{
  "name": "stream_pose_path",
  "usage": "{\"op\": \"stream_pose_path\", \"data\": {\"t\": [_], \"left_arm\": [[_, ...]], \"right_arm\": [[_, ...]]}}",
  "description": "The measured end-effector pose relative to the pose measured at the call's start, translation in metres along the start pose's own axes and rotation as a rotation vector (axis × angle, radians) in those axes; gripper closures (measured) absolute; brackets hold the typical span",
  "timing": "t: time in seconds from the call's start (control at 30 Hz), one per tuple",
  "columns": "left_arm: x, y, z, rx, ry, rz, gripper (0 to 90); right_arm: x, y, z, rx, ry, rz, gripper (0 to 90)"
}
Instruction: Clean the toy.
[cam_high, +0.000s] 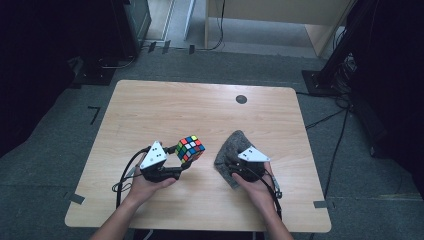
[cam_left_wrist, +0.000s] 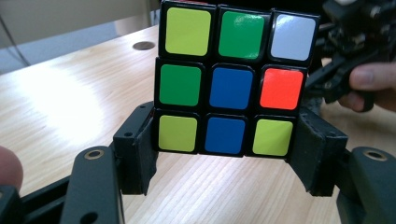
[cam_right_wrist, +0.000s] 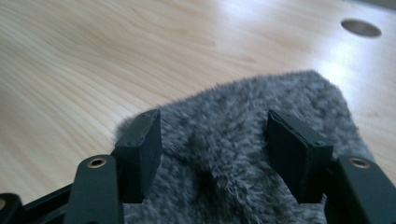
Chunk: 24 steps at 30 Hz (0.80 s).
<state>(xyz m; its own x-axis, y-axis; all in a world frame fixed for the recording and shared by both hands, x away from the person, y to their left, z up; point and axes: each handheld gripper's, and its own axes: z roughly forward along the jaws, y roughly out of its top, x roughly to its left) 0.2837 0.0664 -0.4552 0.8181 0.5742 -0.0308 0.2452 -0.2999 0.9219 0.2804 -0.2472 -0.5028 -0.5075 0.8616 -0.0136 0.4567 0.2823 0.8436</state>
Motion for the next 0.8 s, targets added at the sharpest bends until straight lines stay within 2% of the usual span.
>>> {"op": "stream_pose_path", "data": {"t": [0.1, 0.17, 0.23, 0.27, 0.33, 0.37, 0.43, 0.5, 0.53, 0.6, 0.67, 0.8], "left_arm": [[0.002, -0.001, -0.001, -0.006, -0.013, -0.020, 33.7], [0.001, -0.001, -0.001, -0.005, -0.018, -0.014, 33.6], [0.000, -0.001, -0.001, -0.007, -0.027, -0.008, 33.6], [-0.001, -0.001, -0.001, -0.008, -0.030, -0.006, 33.6], [-0.002, 0.000, -0.001, -0.010, -0.034, 0.002, 33.6], [-0.002, 0.000, -0.001, -0.012, -0.035, 0.000, 33.6], [-0.003, 0.000, -0.001, -0.014, -0.041, -0.001, 33.6], [-0.003, 0.000, -0.001, -0.013, -0.044, 0.003, 33.6], [-0.004, 0.000, -0.001, -0.011, -0.043, 0.009, 33.6], [-0.005, 0.000, 0.000, -0.001, -0.038, 0.024, 33.6], [-0.006, -0.001, 0.002, 0.016, -0.032, 0.040, 33.6], [-0.011, -0.003, 0.007, 0.058, -0.021, 0.075, 33.7]], "right_arm": [[-0.002, -0.005, 0.008, 0.056, -0.048, -0.007, 36.8], [-0.003, -0.008, 0.012, 0.100, -0.065, -0.012, 36.8], [-0.004, -0.010, 0.013, 0.116, -0.069, -0.002, 37.6], [-0.005, -0.012, 0.014, 0.114, -0.068, 0.011, 41.0], [-0.008, -0.014, 0.014, 0.123, -0.021, 0.089, 51.6], [-0.010, -0.014, 0.013, 0.120, -0.017, 0.104, 55.5], [-0.011, -0.015, 0.013, 0.117, -0.035, 0.097, 64.1], [-0.011, -0.015, 0.010, 0.116, -0.038, 0.114, 74.1], [-0.011, -0.015, 0.008, 0.116, -0.030, 0.128, 76.0], [-0.011, -0.010, 0.001, 0.076, 0.010, 0.168, 77.5], [-0.008, -0.002, -0.011, -0.013, 0.069, 0.196, 77.6], [0.009, 0.019, -0.038, -0.182, 0.151, 0.154, 77.4]]}}
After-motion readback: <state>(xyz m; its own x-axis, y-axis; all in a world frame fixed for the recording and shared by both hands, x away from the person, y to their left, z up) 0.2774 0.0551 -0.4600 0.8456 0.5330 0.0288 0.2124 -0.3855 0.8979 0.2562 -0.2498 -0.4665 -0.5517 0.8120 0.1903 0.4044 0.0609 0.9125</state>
